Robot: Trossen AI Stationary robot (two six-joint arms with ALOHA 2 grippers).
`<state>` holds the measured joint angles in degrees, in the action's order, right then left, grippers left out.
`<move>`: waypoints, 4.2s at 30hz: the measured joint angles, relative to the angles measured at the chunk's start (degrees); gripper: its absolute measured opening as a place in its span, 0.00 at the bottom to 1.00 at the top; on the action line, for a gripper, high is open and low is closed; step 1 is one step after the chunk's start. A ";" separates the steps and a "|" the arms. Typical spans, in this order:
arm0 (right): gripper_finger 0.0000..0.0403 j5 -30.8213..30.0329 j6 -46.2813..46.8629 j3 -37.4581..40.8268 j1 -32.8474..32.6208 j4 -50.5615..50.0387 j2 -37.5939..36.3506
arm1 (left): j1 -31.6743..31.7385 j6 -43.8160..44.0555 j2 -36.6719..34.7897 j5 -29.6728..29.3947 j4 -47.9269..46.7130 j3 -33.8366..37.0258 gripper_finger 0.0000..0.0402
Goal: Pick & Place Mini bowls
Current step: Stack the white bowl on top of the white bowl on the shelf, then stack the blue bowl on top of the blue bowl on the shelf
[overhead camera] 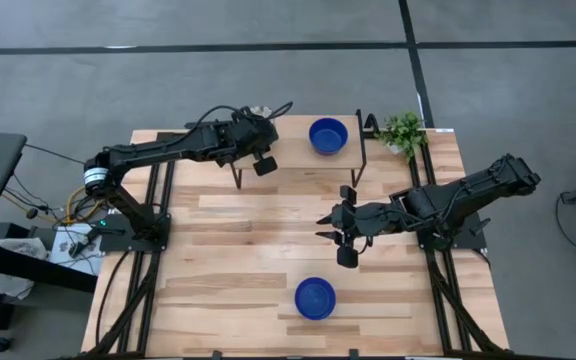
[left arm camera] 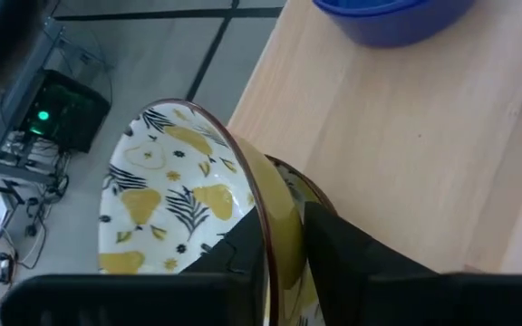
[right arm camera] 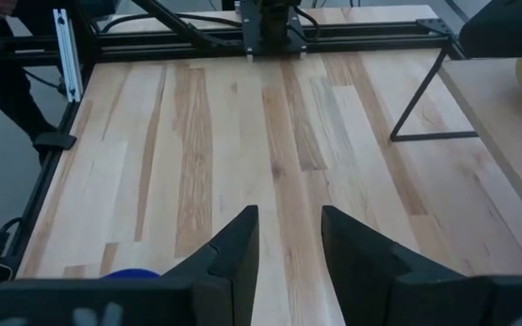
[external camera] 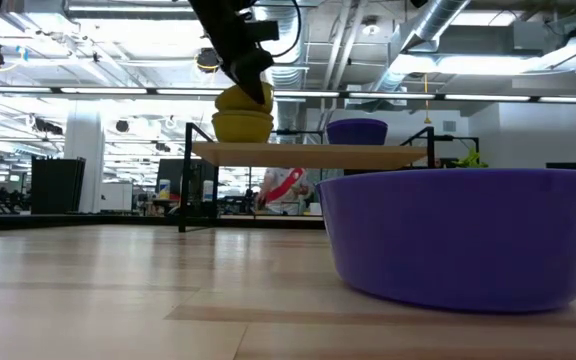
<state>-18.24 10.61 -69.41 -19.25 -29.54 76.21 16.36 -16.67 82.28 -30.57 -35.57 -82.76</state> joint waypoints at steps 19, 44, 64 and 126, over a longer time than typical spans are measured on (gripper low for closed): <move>0.28 -0.08 0.02 0.00 0.26 0.00 0.01 | 0.35 0.20 0.00 -0.03 -1.35 0.00 0.21; 0.28 -0.08 0.02 0.00 0.26 0.02 0.02 | 0.36 2.48 -0.09 1.42 -1.98 0.02 0.37; 0.28 -0.08 0.00 0.02 0.26 0.02 0.02 | 0.07 2.58 -0.09 1.47 -1.48 0.02 0.49; 0.28 3.70 35.04 -0.04 -4.16 -10.23 10.79 | -42.30 42.52 -35.10 16.77 35.90 53.04 0.41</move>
<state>-14.54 45.65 -69.45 -23.40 -39.77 87.00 -25.94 25.85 47.18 -13.80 0.33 -29.72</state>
